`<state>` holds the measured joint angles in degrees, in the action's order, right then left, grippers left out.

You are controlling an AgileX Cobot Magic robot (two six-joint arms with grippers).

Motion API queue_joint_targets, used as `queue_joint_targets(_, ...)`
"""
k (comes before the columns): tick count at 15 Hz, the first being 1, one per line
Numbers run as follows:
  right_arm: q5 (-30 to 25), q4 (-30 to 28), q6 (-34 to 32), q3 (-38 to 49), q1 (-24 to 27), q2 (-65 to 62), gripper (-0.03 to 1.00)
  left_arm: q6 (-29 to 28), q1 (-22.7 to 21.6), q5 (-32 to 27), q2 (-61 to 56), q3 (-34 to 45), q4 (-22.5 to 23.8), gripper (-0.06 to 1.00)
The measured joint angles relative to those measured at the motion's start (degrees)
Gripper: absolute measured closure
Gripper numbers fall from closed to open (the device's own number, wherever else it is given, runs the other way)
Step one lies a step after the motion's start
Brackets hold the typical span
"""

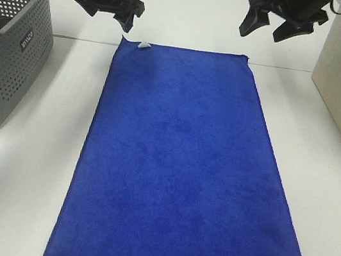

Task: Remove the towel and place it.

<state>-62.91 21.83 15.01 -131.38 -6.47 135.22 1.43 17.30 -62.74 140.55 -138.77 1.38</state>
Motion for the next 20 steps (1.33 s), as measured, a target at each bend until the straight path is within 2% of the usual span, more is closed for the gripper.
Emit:
queue_joint_targets(1,-2.41,-1.15,-1.95,0.00,0.00,-2.52,0.16,-0.52,0.00,-4.18,-1.95,-0.06,-0.97,0.18)
queue_joint_targets(2,-3.44,-1.89,-2.86,0.00,0.00,-3.67,0.16,-0.97,0.00,-5.39,-2.92,-0.06,-1.38,0.18)
queue_joint_targets(3,-5.84,-4.01,-4.87,0.00,0.00,-6.42,0.16,-1.43,0.00,-6.36,-4.53,-0.06,-1.03,0.18)
queue_joint_targets(6,-6.76,-6.13,-7.85,0.00,1.09,-10.60,0.16,-3.04,-1.38,-6.65,-7.39,-0.11,-0.52,0.18)
queue_joint_targets(10,-6.70,-7.51,-12.66,2.29,8.19,-15.47,0.16,-3.38,-9.85,-6.65,-12.72,2.75,-0.57,0.18)
queue_joint_targets(12,-6.70,-9.85,-11.80,9.91,8.71,-20.74,0.16,-3.09,-13.18,-6.82,-16.16,6.02,0.17,0.18)
queue_joint_targets(15,-6.70,-12.49,-8.77,25.90,8.37,-32.37,0.16,-2.12,-13.24,-6.76,-23.84,13.69,2.58,0.10)
queue_joint_targets(17,-6.76,-16.39,-9.00,37.13,8.37,-41.20,0.15,-2.58,-13.87,-6.76,-30.94,22.35,4.93,0.08)
queue_joint_targets(18,-6.76,-17.93,-9.28,41.77,8.37,-45.66,0.15,-2.75,-15.30,-6.70,-34.66,26.70,5.27,0.08)
queue_joint_targets(20,-6.82,-18.85,-10.54,49.79,8.37,-55.18,0.15,-2.75,-21.03,-6.70,-43.03,36.84,5.21,0.08)
